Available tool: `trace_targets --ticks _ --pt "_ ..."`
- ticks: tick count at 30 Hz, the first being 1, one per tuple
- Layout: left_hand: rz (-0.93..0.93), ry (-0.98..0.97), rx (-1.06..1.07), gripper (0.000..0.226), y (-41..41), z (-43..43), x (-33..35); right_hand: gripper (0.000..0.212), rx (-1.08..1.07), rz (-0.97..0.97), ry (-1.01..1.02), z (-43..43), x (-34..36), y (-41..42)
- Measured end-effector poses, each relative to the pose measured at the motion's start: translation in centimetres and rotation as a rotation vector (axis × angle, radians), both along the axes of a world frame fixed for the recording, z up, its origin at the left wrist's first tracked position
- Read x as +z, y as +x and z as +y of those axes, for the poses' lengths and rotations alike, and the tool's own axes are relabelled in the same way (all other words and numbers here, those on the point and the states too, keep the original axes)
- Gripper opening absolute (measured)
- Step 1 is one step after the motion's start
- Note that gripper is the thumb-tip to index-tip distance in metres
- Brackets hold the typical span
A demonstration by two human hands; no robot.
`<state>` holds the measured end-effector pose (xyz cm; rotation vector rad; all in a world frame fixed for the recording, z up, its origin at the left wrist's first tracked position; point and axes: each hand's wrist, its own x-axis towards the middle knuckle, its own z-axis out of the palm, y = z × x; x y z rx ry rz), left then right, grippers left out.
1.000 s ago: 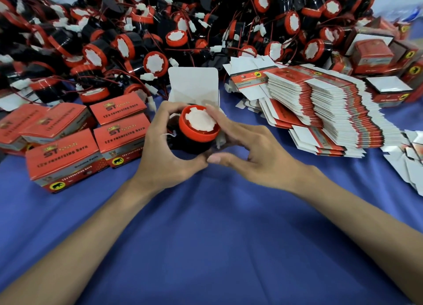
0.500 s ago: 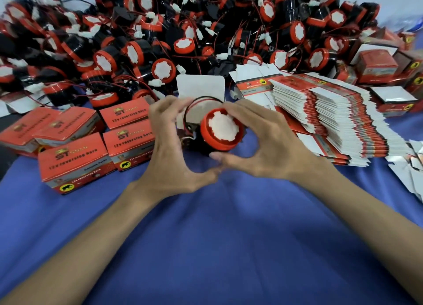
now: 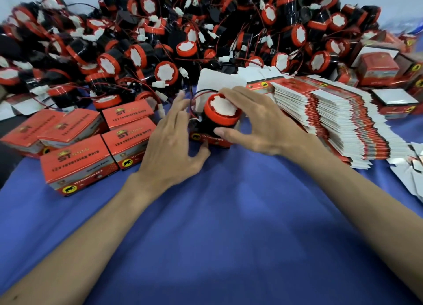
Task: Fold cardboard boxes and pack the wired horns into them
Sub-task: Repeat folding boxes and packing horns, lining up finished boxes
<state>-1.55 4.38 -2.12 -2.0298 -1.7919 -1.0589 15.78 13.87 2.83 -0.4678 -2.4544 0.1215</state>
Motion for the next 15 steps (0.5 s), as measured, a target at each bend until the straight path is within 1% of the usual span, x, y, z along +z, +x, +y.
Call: trace_targets --ticks 1,3,6,8,10,12,15 --pt "0.009 0.004 0.004 0.052 0.1 0.1 0.0 0.066 -0.007 0.008 -0.04 0.2 -0.2 0.3" --pt "-0.035 0.035 -0.01 0.048 0.1 0.2 -0.1 0.065 0.008 0.022 -0.134 0.5 -0.5 0.8" --pt "-0.16 0.062 -0.085 0.057 -0.2 0.6 -0.2 0.062 0.068 0.051 -0.242 0.8 -0.5 1.2" --pt "-0.269 0.016 -0.166 0.066 -0.3 0.6 -0.2 0.061 0.135 0.104 -0.315 0.9 -0.2 1.5" --pt "-0.373 -0.053 -0.24 0.071 -0.2 0.7 -0.4 0.049 0.217 0.161 -0.394 1.0 0.0 1.7" --pt "-0.44 -0.103 -0.28 0.072 -0.3 0.7 -0.5 0.038 0.264 0.172 -0.45 0.9 0.1 1.8" --pt "-0.495 -0.119 -0.308 0.068 -0.3 0.9 -0.4 0.037 0.289 0.165 -0.473 0.4 0.2 1.6"
